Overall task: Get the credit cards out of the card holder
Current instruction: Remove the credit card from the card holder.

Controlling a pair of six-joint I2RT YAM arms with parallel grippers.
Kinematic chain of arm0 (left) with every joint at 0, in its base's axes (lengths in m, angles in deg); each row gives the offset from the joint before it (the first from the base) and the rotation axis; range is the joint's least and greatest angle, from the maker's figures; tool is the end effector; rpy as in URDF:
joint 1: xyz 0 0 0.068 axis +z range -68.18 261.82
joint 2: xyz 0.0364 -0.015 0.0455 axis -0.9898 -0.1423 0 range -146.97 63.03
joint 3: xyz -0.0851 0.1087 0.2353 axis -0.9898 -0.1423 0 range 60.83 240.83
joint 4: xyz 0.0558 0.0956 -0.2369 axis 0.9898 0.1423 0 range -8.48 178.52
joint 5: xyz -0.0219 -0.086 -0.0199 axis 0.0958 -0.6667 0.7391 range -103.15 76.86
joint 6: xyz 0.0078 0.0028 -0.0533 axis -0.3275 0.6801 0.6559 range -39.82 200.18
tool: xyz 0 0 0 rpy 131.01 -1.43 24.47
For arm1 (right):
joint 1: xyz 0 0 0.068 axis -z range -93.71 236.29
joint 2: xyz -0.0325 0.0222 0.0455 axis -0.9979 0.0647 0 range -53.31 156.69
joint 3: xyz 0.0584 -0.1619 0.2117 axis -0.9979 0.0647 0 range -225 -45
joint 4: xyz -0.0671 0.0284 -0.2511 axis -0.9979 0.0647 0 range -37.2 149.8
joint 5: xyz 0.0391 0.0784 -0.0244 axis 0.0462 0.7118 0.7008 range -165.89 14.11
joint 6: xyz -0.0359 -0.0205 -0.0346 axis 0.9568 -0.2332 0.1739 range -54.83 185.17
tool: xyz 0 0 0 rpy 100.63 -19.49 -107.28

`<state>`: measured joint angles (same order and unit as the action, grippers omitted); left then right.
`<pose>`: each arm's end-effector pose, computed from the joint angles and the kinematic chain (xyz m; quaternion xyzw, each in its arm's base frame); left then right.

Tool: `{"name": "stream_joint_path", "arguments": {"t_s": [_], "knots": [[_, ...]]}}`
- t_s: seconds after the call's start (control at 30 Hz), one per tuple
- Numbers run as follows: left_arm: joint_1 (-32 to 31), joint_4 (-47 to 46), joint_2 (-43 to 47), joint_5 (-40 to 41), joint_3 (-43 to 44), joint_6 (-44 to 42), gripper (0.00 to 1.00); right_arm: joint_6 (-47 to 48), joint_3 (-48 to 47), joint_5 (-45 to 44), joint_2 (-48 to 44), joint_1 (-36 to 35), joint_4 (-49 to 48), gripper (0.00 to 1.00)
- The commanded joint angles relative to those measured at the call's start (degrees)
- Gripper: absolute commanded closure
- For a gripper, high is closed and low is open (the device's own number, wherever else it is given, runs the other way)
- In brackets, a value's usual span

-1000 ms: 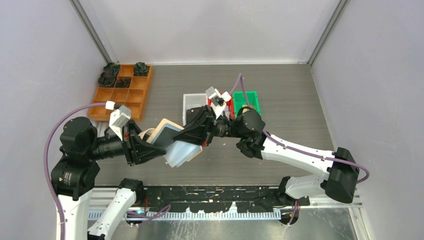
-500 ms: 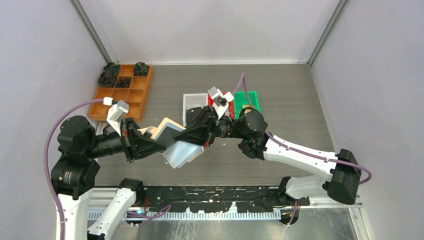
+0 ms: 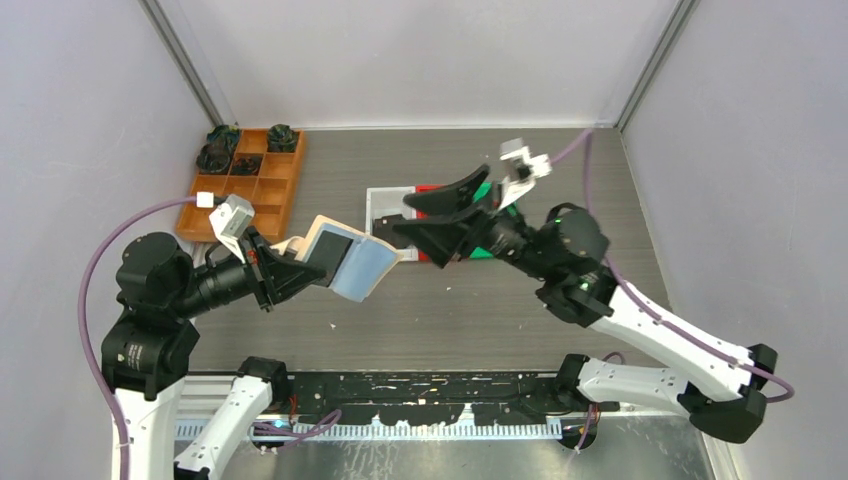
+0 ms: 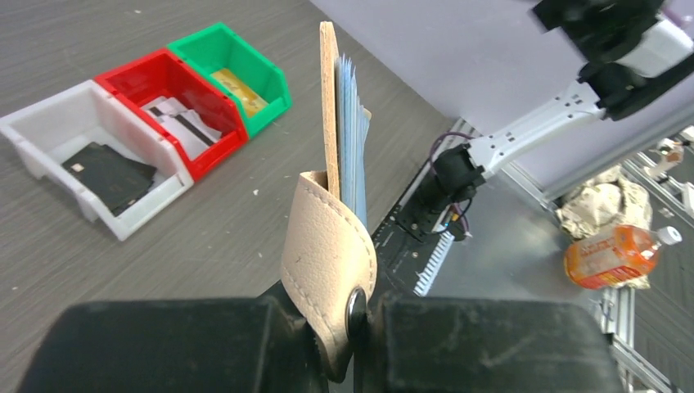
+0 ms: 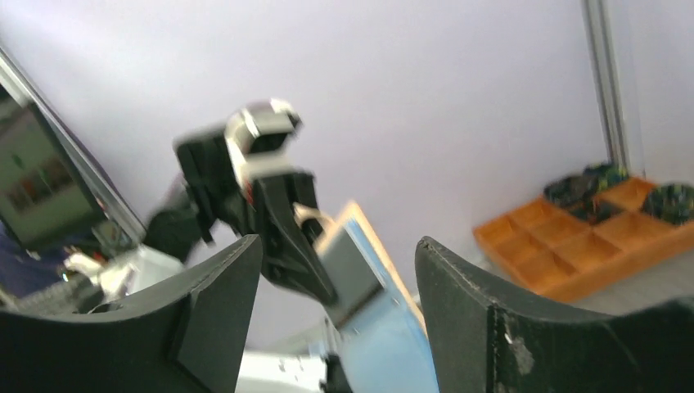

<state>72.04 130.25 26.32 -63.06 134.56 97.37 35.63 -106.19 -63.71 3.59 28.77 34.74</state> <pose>0.0573 -0.0375 0.4471 0.2204 0.7189 -0.4517 0.4802 0.1099 0.1864 0.4543 -0.2193 0.5158 0.6118 0.5582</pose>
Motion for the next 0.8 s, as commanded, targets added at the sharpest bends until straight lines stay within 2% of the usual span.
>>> {"name": "stream_joint_path", "arguments": {"t_s": [0.0, 0.13, 0.37, 0.5, 0.77], "knots": [[0.09, -1.89, 1.18, 4.91, -0.65, -1.9, 1.0, -5.79, -6.41, -7.29, 0.49, -0.58, 3.14, 0.27], [0.11, -2.79, 1.2, 4.37, -0.85, -0.53, 1.0, -15.96, -5.12, -2.19, 7.06, -3.27, -5.22, 0.27], [0.11, -6.05, 1.44, 2.47, -1.6, 5.13, 1.0, -24.31, 0.44, 1.62, 11.75, -5.48, -14.97, 0.32], [0.11, -11.44, 1.27, -0.04, -3.23, 12.9, 1.0, -25.85, 3.97, 1.95, 11.5, -5.66, -16.09, 0.36], [0.11, -16.38, 0.42, -1.02, -3.95, 20.49, 1.0, -26.94, 9.02, -0.01, 10.22, -5.84, -18.98, 0.4]]}}
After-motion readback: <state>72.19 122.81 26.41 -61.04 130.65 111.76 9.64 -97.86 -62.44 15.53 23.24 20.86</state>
